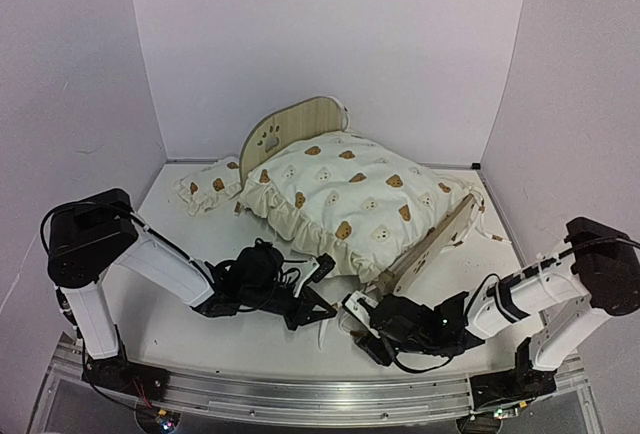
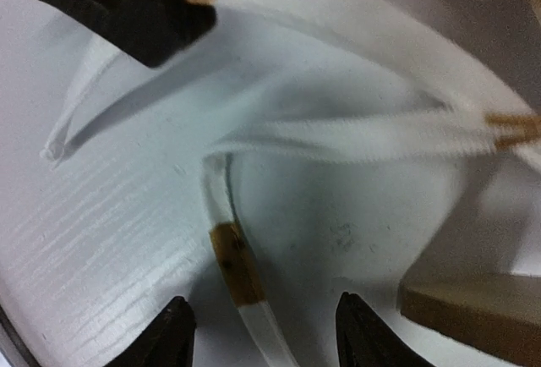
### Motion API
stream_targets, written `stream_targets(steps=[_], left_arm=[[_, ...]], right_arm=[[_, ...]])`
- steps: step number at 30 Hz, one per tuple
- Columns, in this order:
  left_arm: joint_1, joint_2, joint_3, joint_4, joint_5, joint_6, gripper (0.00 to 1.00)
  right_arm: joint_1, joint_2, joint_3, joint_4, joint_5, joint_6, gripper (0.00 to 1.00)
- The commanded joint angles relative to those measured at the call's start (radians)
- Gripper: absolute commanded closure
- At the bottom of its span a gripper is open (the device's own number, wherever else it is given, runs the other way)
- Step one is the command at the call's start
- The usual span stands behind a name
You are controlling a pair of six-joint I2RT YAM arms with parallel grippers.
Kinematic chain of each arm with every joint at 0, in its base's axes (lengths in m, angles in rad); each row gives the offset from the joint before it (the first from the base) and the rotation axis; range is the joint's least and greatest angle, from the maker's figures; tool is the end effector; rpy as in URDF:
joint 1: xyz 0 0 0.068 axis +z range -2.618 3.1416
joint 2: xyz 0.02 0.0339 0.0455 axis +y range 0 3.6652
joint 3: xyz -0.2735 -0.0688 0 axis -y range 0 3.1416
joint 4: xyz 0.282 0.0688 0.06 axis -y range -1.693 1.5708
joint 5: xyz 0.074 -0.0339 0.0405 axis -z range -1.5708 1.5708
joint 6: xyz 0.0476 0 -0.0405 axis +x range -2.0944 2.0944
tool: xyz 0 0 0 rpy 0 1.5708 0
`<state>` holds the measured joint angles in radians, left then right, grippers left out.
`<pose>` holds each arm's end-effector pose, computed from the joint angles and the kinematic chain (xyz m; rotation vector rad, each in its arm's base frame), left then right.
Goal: Set up the pet bed
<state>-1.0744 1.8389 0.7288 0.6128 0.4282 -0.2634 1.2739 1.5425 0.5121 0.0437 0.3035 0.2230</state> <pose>0.1611 -0.3389 0.0953 1.1566 1.9553 -1.2156 0.0940 0.2585 0.0763 -1.1564 2.2240 0.2317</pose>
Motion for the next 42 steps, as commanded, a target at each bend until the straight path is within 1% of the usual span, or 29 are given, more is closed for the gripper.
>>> stream_targets(steps=[1, 2, 4, 6, 7, 11, 14, 16, 18, 24, 28, 36, 42], left_arm=[[-0.004, -0.063, -0.001, -0.013, 0.021, -0.008, 1.0], [-0.004, -0.064, 0.002, -0.016, 0.02, -0.007, 1.0], [-0.004, -0.064, 0.008, -0.025, 0.02, -0.004, 1.0], [-0.003, -0.068, 0.01, -0.034, 0.02, -0.001, 1.0], [-0.003, -0.072, 0.012, -0.038, 0.019, 0.0, 1.0], [-0.004, -0.081, 0.017, -0.052, 0.009, 0.011, 1.0], [-0.004, -0.079, 0.027, -0.059, 0.014, 0.008, 1.0], [-0.004, -0.079, 0.033, -0.061, 0.024, 0.005, 1.0], [-0.005, -0.083, 0.036, -0.065, 0.031, 0.003, 1.0], [-0.009, -0.097, 0.042, -0.085, 0.041, -0.006, 1.0], [-0.01, -0.108, 0.043, -0.095, 0.041, -0.011, 1.0], [-0.012, -0.133, 0.057, -0.117, 0.062, -0.017, 1.0], [-0.012, -0.125, 0.093, -0.132, 0.103, -0.065, 1.0]], right_arm=[[-0.004, 0.069, -0.003, 0.103, -0.045, 0.047, 0.56], [-0.003, 0.072, -0.009, 0.105, -0.048, 0.056, 0.64], [0.01, 0.055, -0.01, 0.08, -0.026, 0.075, 0.85], [0.037, -0.001, -0.009, 0.04, -0.003, 0.091, 0.97], [0.05, -0.04, -0.01, 0.023, 0.001, 0.103, 1.0], [0.067, -0.244, -0.034, -0.042, -0.023, 0.156, 1.0], [0.067, -0.406, -0.063, -0.119, -0.003, 0.204, 1.0], [0.066, -0.462, -0.078, -0.142, -0.001, 0.218, 1.0], [0.065, -0.482, -0.08, -0.151, 0.0, 0.227, 1.0], [0.065, -0.426, -0.049, -0.162, -0.021, 0.225, 1.0], [0.065, -0.381, -0.057, -0.168, -0.032, 0.241, 1.0], [0.065, -0.269, -0.026, -0.16, 0.017, 0.28, 1.0], [0.064, -0.175, 0.025, -0.122, 0.052, 0.271, 1.0]])
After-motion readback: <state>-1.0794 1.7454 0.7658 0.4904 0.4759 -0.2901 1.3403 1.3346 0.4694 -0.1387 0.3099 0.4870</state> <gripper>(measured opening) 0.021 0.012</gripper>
